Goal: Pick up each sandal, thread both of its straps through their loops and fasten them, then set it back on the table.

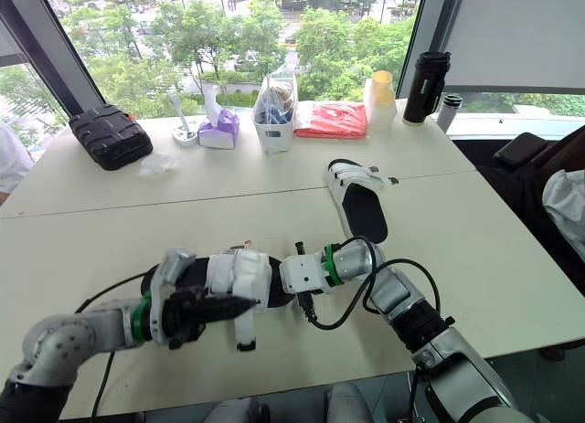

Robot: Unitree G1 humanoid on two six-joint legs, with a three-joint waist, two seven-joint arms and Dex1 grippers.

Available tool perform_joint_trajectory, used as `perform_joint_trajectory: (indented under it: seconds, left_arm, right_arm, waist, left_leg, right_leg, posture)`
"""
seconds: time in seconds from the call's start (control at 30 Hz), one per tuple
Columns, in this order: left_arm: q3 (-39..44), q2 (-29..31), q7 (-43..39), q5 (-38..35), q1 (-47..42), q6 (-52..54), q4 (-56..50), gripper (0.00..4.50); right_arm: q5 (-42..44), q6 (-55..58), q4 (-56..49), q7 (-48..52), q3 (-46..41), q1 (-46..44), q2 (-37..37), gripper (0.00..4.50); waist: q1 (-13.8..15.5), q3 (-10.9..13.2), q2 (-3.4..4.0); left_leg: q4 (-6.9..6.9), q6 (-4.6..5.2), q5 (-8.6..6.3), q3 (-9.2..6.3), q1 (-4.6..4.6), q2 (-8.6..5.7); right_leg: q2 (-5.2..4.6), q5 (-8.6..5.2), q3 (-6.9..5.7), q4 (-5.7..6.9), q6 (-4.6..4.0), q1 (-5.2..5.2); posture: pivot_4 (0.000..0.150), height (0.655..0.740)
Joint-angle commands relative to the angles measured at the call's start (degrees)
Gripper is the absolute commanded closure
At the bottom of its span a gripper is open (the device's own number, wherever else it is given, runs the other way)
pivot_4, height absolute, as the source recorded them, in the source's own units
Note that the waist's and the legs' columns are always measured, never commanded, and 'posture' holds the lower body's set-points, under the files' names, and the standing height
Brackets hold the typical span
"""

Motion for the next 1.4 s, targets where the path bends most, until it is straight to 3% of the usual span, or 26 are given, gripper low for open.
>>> perform_joint_trajectory:
  seconds: [0.03,0.4,0.73,1.1,1.4]
  left_arm:
    - [0.7,0.9,0.1,-0.7,-4.7,1.2,3.0,4.45]
    - [-6.0,2.6,-8.9,10.4,-18.9,-0.8,16.0,4.45]
    - [-10.3,3.8,-16.9,16.7,-20.6,-1.5,19.7,4.45]
    - [-10.7,1.4,-19.8,22.8,-22.0,-6.5,22.4,4.45]
    - [-10.6,0.2,-20.7,23.6,-21.4,-5.9,21.7,4.45]
  right_arm:
    - [-3.9,0.6,3.0,1.8,4.7,2.3,-0.5,4.50]
    - [-4.4,0.9,3.1,0.9,5.1,2.4,0.8,4.50]
    - [-4.2,2.5,0.1,1.1,5.3,4.2,0.0,4.50]
    - [-4.2,3.5,-0.7,1.1,5.0,4.2,-0.2,4.50]
    - [-4.3,3.3,-0.6,1.2,4.8,4.3,-0.8,4.50]
  waist:
    - [0.0,0.0,0.00]
    - [-0.5,0.0,-0.01]
    - [-0.5,0.0,-0.01]
    - [-0.4,0.0,-0.01]
    - [-0.4,0.0,-0.01]
  left_leg:
    - [0.00,0.00,0.00,0.00,0.00,-0.02]
    - [-0.03,-0.05,0.03,0.01,-0.01,-0.03]
    - [-0.07,-0.05,0.02,0.00,-0.01,0.00]
    - [-0.06,-0.05,0.02,0.00,-0.02,0.00]
    - [-0.06,-0.05,0.02,-0.01,-0.02,0.00]
  right_leg:
    - [0.00,0.00,0.00,0.00,0.00,0.00]
    - [0.06,0.10,0.01,0.01,0.16,-0.05]
    - [0.10,0.10,0.01,0.02,0.16,-0.09]
    - [0.09,0.10,0.01,0.02,0.17,-0.09]
    - [0.08,0.10,0.01,0.02,0.17,-0.07]
  posture:
    - [0.150,0.7400]
    - [0.150,0.7400]
    - [0.150,0.7400]
    - [0.150,0.7400]
    - [0.150,0.7400]
